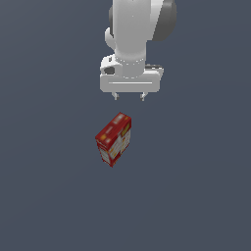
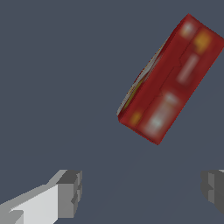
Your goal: Pick up the object and move it to a goal position.
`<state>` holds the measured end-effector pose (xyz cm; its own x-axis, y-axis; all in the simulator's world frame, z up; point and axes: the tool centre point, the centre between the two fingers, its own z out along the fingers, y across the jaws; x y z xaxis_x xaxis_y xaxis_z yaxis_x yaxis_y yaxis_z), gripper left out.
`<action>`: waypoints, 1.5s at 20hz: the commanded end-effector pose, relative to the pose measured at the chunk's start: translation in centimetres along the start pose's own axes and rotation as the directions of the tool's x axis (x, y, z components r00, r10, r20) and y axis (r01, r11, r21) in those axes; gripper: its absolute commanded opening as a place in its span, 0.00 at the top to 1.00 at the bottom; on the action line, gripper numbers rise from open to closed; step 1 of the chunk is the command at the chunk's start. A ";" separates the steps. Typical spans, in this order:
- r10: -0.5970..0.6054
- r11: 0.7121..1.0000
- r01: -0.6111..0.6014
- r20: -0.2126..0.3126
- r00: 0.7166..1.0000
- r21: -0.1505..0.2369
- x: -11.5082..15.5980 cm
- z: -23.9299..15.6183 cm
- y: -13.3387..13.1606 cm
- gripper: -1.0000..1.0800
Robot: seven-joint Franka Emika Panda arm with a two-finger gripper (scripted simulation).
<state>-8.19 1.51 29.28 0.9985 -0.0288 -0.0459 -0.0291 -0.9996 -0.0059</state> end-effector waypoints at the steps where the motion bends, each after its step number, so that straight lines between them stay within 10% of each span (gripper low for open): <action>1: 0.000 1.000 0.000 0.000 1.000 0.000 0.0 0.0 0.0 0.04; 16: -0.015 1.000 0.016 -0.013 1.000 0.019 0.3 -1.4 -1.0 0.04; 30: 0.253 0.967 -0.253 -0.024 0.967 0.021 4.3 1.2 2.0 0.04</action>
<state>-4.57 -0.09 28.37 0.9706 -0.2394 -0.0233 -0.2398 -0.9707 -0.0175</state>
